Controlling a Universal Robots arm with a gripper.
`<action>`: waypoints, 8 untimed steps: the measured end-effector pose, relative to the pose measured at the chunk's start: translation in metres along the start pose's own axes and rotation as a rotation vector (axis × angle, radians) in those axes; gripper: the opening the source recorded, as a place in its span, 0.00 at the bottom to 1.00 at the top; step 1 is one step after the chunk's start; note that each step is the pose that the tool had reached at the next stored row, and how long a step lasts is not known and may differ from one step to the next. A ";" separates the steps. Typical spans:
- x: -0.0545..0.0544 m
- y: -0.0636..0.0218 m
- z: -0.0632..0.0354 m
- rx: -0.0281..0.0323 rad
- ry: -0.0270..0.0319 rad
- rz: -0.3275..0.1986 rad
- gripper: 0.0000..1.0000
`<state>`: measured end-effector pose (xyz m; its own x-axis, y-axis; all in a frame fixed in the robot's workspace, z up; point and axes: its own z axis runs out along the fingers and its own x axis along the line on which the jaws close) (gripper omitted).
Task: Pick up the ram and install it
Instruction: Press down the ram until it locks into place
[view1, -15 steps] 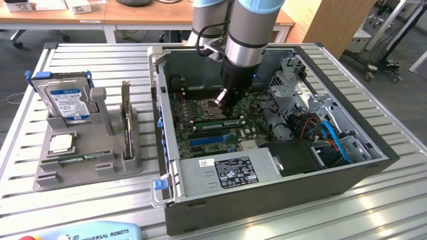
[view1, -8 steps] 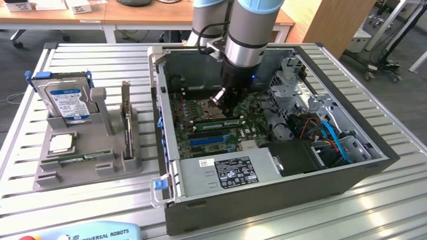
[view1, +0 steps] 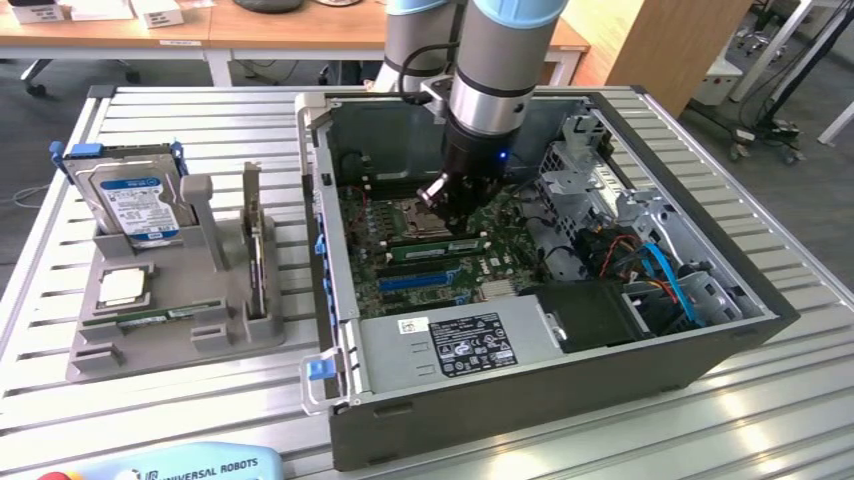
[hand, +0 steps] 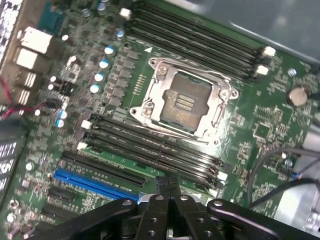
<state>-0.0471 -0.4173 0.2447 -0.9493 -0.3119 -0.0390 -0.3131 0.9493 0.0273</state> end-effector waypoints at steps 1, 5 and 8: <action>0.000 0.0000 0.0001 0.0006 -0.0005 0.016 0.10; 0.000 0.0000 0.0004 0.0032 -0.0023 0.083 0.10; 0.000 0.0000 0.0006 0.0052 -0.0036 0.132 0.10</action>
<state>-0.0471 -0.4173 0.2441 -0.9821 -0.1843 -0.0390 -0.1854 0.9823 0.0272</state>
